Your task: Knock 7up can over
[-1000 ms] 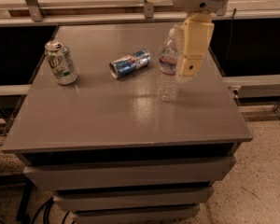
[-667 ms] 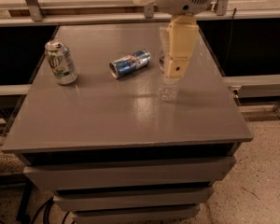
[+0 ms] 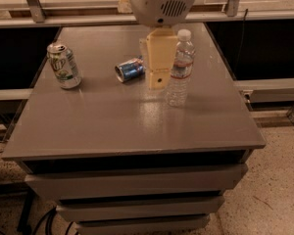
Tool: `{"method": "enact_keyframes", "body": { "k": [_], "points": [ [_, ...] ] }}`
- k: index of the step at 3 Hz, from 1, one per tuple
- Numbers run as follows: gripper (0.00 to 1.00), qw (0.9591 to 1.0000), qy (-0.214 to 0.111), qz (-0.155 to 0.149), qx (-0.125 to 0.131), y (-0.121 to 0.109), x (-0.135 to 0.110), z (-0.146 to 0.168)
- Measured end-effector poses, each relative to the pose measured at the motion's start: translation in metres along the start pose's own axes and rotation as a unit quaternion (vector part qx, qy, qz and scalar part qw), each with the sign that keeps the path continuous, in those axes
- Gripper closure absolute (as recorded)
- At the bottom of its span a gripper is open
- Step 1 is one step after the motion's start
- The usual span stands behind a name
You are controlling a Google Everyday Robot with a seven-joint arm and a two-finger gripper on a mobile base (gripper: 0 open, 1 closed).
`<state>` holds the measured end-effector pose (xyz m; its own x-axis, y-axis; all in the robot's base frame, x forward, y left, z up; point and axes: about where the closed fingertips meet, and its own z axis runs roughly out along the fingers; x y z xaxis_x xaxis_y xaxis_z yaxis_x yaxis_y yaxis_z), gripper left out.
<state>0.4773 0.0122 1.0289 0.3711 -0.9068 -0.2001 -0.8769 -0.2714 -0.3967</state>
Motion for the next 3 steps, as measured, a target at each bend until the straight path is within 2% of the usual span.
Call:
{"method": "enact_keyframes", "body": {
  "k": [3],
  "points": [
    [0.0,0.9995,0.023,-0.005,-0.02,-0.008,-0.035,0.056]
  ]
}}
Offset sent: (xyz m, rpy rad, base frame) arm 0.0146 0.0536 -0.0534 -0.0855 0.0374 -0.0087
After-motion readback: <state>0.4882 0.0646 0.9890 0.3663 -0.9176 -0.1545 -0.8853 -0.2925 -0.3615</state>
